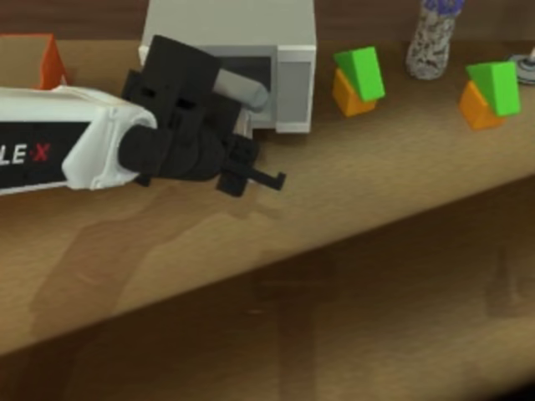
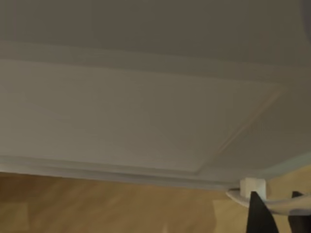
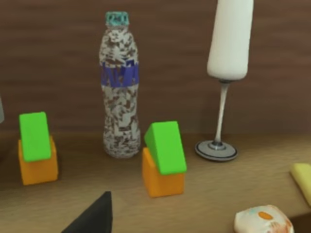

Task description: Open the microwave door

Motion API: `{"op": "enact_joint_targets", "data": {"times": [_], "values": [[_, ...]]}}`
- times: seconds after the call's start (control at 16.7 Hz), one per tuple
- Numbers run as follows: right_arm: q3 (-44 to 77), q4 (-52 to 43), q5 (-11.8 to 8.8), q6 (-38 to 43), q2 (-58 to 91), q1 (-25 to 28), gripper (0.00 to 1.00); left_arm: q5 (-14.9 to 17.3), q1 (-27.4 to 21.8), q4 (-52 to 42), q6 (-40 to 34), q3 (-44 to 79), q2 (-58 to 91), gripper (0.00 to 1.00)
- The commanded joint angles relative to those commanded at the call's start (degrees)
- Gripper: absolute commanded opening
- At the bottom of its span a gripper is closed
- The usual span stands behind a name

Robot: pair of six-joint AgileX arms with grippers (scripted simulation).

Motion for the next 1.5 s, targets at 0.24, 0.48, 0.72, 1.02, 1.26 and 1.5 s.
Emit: {"op": "enact_joint_targets", "data": {"times": [0.24,0.48,0.72,1.02,1.26,1.5], "values": [[0.00,0.00,0.00,0.00,0.00,0.00,1.00,0.00,0.00,0.00,0.00,0.00,0.00,0.00],[0.00,0.00,0.00,0.00,0.00,0.00,1.00,0.00,0.00,0.00,0.00,0.00,0.00,0.00],[0.00,0.00,0.00,0.00,0.00,0.00,1.00,0.00,0.00,0.00,0.00,0.00,0.00,0.00],[0.00,0.00,0.00,0.00,0.00,0.00,1.00,0.00,0.00,0.00,0.00,0.00,0.00,0.00],[0.00,0.00,0.00,0.00,0.00,0.00,1.00,0.60,-0.38,-0.08,-0.17,-0.04,0.03,0.00],[0.00,0.00,0.00,0.00,0.00,0.00,1.00,2.07,0.82,0.14,2.23,-1.06,-1.03,0.00]]}}
